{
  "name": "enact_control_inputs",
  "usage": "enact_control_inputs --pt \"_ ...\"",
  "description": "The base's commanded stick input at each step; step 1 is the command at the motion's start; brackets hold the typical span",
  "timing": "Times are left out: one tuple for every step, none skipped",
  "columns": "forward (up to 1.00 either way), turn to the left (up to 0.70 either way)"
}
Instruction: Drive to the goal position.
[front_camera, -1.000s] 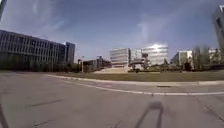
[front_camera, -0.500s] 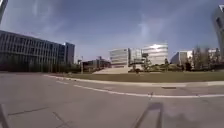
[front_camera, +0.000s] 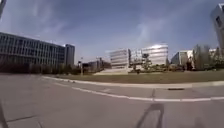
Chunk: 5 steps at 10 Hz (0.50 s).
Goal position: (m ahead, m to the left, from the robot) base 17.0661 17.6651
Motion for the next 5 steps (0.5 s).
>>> enact_control_inputs --pt "0.70 0.00" --pt "0.70 0.00" --pt "0.70 0.35" --pt "0.68 0.34" --pt "0.68 0.34"
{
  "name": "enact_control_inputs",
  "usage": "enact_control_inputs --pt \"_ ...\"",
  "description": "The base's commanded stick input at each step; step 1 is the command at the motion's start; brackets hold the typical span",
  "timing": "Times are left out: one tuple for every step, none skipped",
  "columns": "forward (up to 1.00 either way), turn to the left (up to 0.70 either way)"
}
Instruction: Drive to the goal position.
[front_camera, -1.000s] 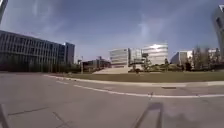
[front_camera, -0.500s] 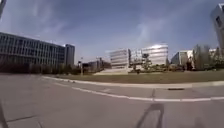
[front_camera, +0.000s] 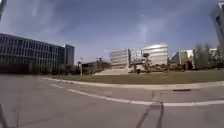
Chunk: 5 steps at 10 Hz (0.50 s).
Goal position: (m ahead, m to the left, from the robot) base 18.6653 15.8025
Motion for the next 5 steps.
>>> enact_control_inputs --pt "0.69 0.35" --pt "0.70 0.35" --pt "0.70 0.35" --pt "0.70 0.00" --pt "0.70 0.00"
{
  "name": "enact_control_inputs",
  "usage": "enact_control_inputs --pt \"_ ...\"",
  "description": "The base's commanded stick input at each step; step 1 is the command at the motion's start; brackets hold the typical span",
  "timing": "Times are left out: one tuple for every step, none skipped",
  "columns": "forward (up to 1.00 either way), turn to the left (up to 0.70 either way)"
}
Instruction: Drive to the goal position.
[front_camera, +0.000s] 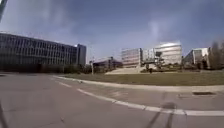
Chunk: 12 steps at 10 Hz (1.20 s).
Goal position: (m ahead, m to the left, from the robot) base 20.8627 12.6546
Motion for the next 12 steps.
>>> enact_control_inputs --pt "0.70 0.00" --pt "0.70 0.00" --pt "0.50 0.00" --pt "0.52 0.00" --pt "0.53 0.00" --pt "0.53 0.00" --pt "0.53 0.00" --pt "0.53 0.00" --pt "0.52 0.00" --pt "0.51 0.11" --pt "0.47 0.35" --pt "0.45 0.45"
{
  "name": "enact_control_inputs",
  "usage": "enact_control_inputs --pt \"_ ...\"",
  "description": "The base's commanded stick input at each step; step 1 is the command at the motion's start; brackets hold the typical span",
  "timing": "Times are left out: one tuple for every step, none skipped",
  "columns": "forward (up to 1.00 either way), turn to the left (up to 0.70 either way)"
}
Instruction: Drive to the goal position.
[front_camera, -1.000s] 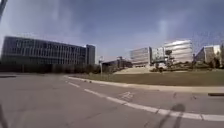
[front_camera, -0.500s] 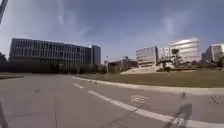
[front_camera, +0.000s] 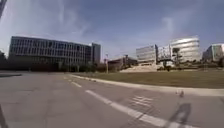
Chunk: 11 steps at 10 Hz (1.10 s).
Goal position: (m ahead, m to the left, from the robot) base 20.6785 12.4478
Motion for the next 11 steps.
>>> enact_control_inputs --pt "0.66 0.37" --pt "0.70 0.35" --pt "0.70 0.35" --pt "0.70 0.24" --pt "0.70 0.03" --pt "0.70 0.00" --pt "0.70 0.00" --pt "0.70 0.00" --pt "0.70 0.00" --pt "0.70 0.00" --pt "0.70 0.00"
